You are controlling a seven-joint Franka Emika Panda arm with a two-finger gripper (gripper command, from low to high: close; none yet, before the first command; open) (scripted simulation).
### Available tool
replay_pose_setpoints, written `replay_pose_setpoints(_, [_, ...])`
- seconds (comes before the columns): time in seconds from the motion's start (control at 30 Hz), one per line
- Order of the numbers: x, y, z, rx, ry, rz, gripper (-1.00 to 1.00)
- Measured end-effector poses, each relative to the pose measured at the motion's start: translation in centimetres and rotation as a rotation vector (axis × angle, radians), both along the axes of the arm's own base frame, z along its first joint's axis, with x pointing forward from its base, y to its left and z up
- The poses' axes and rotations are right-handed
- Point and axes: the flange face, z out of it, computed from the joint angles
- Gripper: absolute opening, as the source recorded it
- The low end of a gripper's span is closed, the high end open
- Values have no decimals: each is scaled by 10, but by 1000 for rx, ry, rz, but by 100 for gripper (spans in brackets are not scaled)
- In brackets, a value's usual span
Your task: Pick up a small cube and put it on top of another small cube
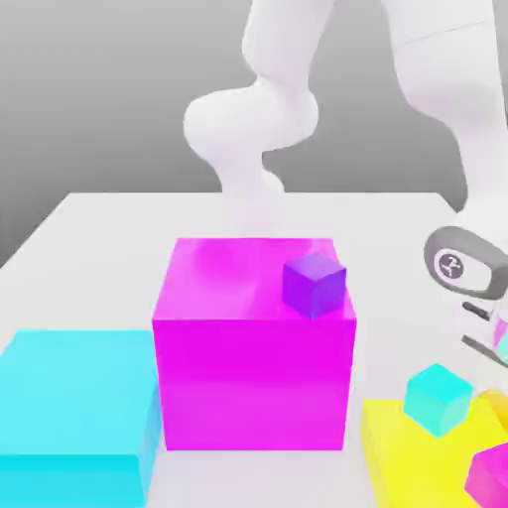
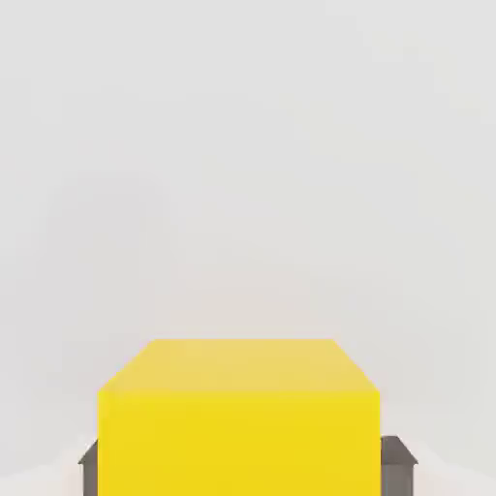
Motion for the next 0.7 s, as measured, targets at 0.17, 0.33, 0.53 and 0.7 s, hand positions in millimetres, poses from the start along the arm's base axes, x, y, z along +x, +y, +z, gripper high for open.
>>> replay_pose_setpoints(0.17, [1,1,34,0,-1,1,-100])
replay_pose_setpoints(0.33, [16,-28,99,-5,-7,-159,-100])
replay_pose_setpoints(0.53, [42,-106,170,-2,-4,-525,-100])
replay_pose_setpoints(0.7, [40,-111,125,1,0,-570,100])
